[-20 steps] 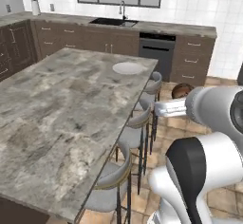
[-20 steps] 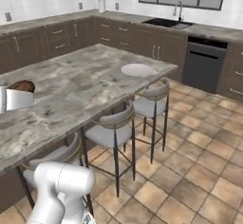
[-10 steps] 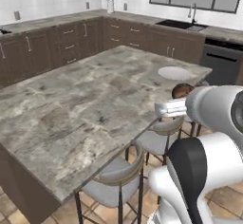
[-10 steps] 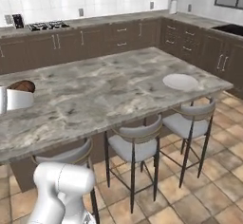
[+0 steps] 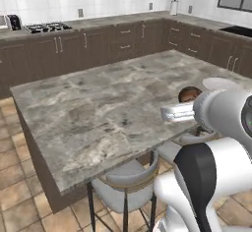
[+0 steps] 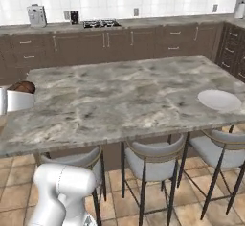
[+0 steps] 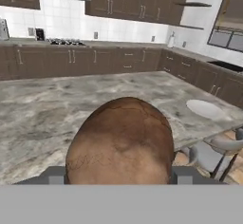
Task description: Take the cheese, steak, and potato from the fridge and place them on the plate on the dining counter to create an appetizer plate.
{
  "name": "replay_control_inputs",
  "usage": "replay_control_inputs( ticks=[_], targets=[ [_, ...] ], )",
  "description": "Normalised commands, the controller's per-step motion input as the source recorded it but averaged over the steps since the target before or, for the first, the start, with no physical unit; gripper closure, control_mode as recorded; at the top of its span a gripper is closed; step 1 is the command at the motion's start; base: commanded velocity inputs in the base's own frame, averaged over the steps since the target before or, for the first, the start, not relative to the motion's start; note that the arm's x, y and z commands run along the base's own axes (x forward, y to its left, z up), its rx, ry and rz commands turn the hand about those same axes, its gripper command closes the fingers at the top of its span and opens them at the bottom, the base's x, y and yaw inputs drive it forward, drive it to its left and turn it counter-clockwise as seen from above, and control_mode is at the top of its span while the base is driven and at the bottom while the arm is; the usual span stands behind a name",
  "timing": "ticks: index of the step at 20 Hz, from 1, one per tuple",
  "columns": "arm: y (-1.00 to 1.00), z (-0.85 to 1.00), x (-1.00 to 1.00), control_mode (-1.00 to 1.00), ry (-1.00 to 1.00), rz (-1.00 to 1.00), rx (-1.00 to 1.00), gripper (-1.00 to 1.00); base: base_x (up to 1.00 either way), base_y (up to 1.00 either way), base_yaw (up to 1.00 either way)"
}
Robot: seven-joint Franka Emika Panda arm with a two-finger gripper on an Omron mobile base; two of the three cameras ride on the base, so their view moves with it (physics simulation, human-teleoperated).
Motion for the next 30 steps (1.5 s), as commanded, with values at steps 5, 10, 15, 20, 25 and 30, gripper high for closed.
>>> replay_control_inputs(
  ticks=[5, 10, 15, 20, 25, 30],
  targets=[
    [0.00, 0.00, 0.00, 1.00, 0.00, 0.00, 0.00, 1.00, 0.56, -1.00, 0.36],
    [0.00, 0.00, 0.00, 1.00, 0.00, 0.00, 0.00, 1.00, 0.02, -1.00, 0.43],
    [0.00, 0.00, 0.00, 1.00, 0.00, 0.00, 0.00, 1.00, -0.10, -0.92, 0.56],
    [0.00, 0.00, 0.00, 1.00, 0.00, 0.00, 0.00, 1.00, -0.27, -0.87, 0.56],
    [0.00, 0.00, 0.00, 1.00, 0.00, 0.00, 0.00, 1.00, -0.09, -1.00, 0.45],
    [0.00, 0.00, 0.00, 1.00, 0.00, 0.00, 0.00, 1.00, -0.53, -1.00, 0.36]
  ],
)
